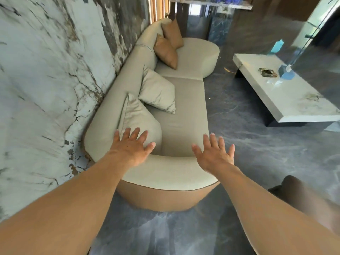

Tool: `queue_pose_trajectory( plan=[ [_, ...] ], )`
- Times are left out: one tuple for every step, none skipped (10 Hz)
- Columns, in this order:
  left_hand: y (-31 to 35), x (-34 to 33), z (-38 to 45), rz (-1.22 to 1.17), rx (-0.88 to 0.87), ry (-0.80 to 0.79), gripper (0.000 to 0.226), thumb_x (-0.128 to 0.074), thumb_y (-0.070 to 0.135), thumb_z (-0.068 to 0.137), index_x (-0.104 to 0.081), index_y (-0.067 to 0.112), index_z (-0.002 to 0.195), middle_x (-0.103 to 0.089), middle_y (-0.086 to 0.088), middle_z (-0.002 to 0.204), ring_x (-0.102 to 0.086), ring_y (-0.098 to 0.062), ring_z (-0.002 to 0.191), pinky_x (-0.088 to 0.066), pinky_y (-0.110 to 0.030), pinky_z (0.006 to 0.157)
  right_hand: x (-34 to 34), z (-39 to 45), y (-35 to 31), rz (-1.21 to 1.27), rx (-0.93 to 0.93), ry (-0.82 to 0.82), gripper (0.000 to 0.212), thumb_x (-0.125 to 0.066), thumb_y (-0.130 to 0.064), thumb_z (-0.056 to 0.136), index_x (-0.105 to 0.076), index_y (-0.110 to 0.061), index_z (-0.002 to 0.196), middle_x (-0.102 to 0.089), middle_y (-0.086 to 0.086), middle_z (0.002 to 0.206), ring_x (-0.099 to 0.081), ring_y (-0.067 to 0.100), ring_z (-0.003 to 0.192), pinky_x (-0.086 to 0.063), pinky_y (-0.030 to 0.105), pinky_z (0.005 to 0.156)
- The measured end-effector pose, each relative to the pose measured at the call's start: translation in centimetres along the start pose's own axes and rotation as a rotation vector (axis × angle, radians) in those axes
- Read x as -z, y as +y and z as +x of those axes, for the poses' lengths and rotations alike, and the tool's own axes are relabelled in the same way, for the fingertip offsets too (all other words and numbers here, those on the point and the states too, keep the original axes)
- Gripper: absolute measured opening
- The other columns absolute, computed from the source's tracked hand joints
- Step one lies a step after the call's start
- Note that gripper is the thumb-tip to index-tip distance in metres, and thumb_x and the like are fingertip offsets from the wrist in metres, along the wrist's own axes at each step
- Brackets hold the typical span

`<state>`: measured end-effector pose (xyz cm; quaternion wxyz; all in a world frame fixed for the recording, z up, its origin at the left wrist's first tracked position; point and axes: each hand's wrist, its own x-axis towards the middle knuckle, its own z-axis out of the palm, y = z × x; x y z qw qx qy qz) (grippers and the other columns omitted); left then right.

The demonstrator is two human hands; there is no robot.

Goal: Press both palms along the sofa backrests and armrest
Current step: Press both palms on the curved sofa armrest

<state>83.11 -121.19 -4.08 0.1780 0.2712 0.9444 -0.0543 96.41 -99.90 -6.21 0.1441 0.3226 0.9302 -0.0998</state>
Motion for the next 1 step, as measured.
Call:
queue_pose_trajectory(
  plan=[
    [-0.06, 2.51, -0.94, 0.006, 0.009, 0.045, 0.066, -0.004, 0.064, 0.091, 0.005, 0.035, 0.151, 0.010, 0.005, 0.162, 0.013, -0.022, 0.147, 0.011, -0.052, 0.116, 2.48, -1.01, 0.07, 0.026, -0.007, 0.072, 0.073, -0.001, -0.065, 0.090, 0.006, -0.027, 0.152, 0.011, -0.001, 0.162, 0.016, 0.024, 0.146, 0.012, 0.057, 0.111]
  ],
)
